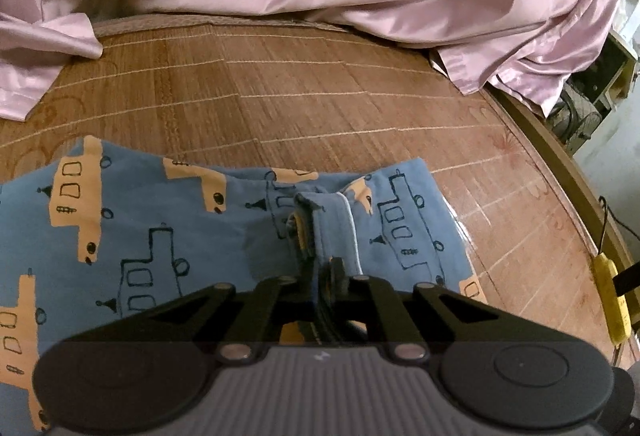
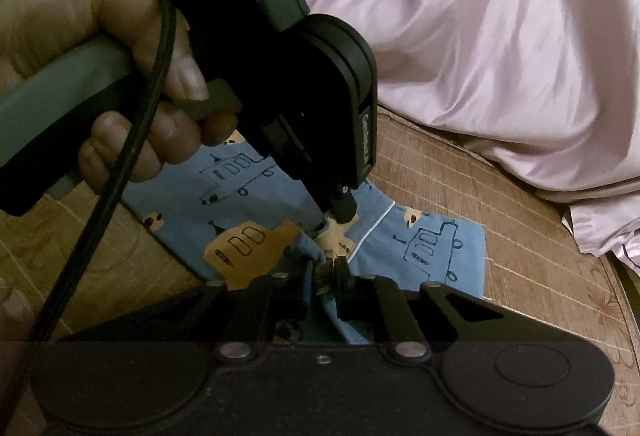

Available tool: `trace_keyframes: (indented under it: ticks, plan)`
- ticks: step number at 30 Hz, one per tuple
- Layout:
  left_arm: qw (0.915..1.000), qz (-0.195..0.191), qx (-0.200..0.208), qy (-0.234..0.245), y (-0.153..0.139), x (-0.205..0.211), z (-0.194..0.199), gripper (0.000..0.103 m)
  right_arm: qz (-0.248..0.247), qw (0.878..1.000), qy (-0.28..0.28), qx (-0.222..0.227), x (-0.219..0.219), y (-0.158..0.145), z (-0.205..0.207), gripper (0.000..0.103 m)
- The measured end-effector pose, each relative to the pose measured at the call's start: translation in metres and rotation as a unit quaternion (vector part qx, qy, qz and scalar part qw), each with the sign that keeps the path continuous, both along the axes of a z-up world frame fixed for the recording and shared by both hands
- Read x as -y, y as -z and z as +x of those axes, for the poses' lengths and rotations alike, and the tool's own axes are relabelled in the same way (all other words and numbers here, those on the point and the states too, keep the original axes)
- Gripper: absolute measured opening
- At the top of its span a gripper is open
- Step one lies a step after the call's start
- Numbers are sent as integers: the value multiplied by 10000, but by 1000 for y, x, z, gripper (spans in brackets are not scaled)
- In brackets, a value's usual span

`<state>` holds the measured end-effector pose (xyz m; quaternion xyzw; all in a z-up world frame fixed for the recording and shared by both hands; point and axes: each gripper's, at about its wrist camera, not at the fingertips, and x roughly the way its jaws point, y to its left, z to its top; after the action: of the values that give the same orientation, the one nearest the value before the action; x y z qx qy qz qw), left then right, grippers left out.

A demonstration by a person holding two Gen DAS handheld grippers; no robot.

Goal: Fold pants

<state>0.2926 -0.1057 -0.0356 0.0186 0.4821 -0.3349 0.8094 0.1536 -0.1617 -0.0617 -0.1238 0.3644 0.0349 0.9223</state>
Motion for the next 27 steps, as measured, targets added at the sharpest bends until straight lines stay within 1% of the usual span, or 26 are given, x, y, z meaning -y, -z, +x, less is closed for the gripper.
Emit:
trace_keyframes:
  ticks: [2,3,5,6,7,8,10,12,15,17,19,23,24,25,26,27]
  plan:
    - [9999,76,-64,-45,1,-1,1,8,61,10000,26,-14,1,-1,-1,11]
    - [9998,107,-121,-65,2,-2,1,11,97,9999,46,-20,3,0,-1,11]
    - [9996,196,-161,-80,2,-5,1,25,146,9999,84,-10,5,-2,-2,11]
    - [9994,242,-212,-94,3,-7,2,37,165,9998,108,-1,6,-3,-3,10]
    - [9992,240,-277,-129,3,-9,3,44,190,9998,114,2,9,-3,-3,11]
    - [9990,185,-369,-186,4,-13,5,46,216,9997,129,13,10,-4,-3,10]
    - [9974,26,-672,-257,8,-18,10,46,238,9996,142,49,12,-6,-4,10]
    - [9952,-167,-894,-354,10,-24,15,46,255,9995,145,83,13,-7,-5,10]
    - [9890,-456,-1300,-535,15,-30,24,43,301,9994,153,113,16,-8,-6,10]
    - [9854,-598,-1450,-665,19,-33,28,42,351,9992,173,120,17,-9,-8,11]
    - [9845,-648,-1460,-724,21,-34,30,39,378,9991,166,123,17,-10,-8,11]
    - [9852,-659,-1351,-827,22,-30,32,35,387,9992,67,93,16,-10,-10,11]
    - [9859,-638,-1311,-820,22,-28,32,31,390,9992,62,80,16,-9,-10,11]
    - [9868,-605,-1267,-805,22,-25,31,22,391,9992,49,71,17,-9,-10,11]
    - [9875,-572,-1245,-780,23,-23,30,18,387,9992,40,61,17,-8,-10,11]
    - [9878,-552,-1227,-788,23,-21,29,17,376,9993,30,48,18,-8,-10,11]
